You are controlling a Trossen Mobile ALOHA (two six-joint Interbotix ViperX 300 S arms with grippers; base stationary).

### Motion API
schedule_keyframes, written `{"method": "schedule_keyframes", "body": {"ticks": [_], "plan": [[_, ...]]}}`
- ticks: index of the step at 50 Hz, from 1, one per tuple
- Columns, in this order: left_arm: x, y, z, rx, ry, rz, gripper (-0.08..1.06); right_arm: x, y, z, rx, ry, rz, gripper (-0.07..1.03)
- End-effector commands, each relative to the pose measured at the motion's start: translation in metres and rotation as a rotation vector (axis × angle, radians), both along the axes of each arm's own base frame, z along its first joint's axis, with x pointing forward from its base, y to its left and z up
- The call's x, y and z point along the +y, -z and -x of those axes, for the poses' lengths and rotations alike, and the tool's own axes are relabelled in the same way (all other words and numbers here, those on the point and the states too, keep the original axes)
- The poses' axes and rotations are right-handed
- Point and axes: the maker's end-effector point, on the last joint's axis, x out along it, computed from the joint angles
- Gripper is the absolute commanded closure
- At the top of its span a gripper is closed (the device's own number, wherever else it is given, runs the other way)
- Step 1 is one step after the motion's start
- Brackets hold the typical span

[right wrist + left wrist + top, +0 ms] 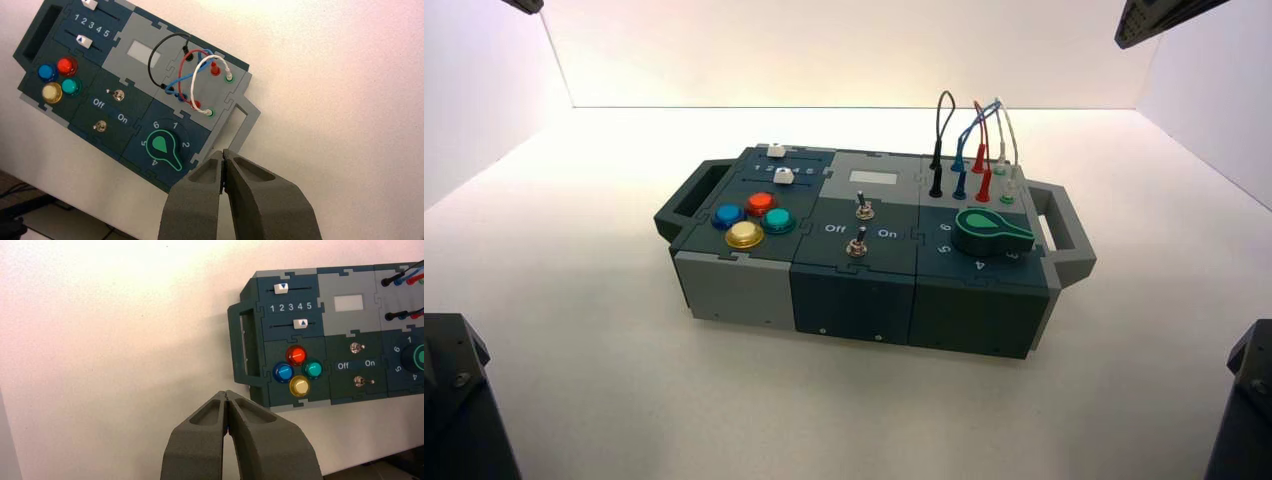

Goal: Move the box closer.

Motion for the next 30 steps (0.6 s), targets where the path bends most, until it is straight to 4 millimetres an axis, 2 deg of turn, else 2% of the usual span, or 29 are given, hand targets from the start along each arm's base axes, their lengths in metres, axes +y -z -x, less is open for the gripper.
{"method": "schedule_keyframes", "body": {"ticks": [1,18,21,30], "plan": [[-0.002,-0.007,-0.003,-0.023,0.005,0.003,1.01,0.003,-0.009,-0.005,-0.026,-0.002,-0.014,0.98],[-0.002,-0.007,-0.005,-0.024,0.01,0.0,1.01,0.003,-0.011,-0.007,-0.027,0.003,-0.016,0.98],[-0.002,-0.007,-0.011,-0.027,0.008,0.0,1.0,0.004,-0.011,-0.008,-0.028,0.003,-0.016,0.98],[-0.012,-0.002,-0.05,-0.024,0.037,-0.013,1.0,0.016,-0.005,-0.033,-0.005,0.008,-0.024,0.98]]}}
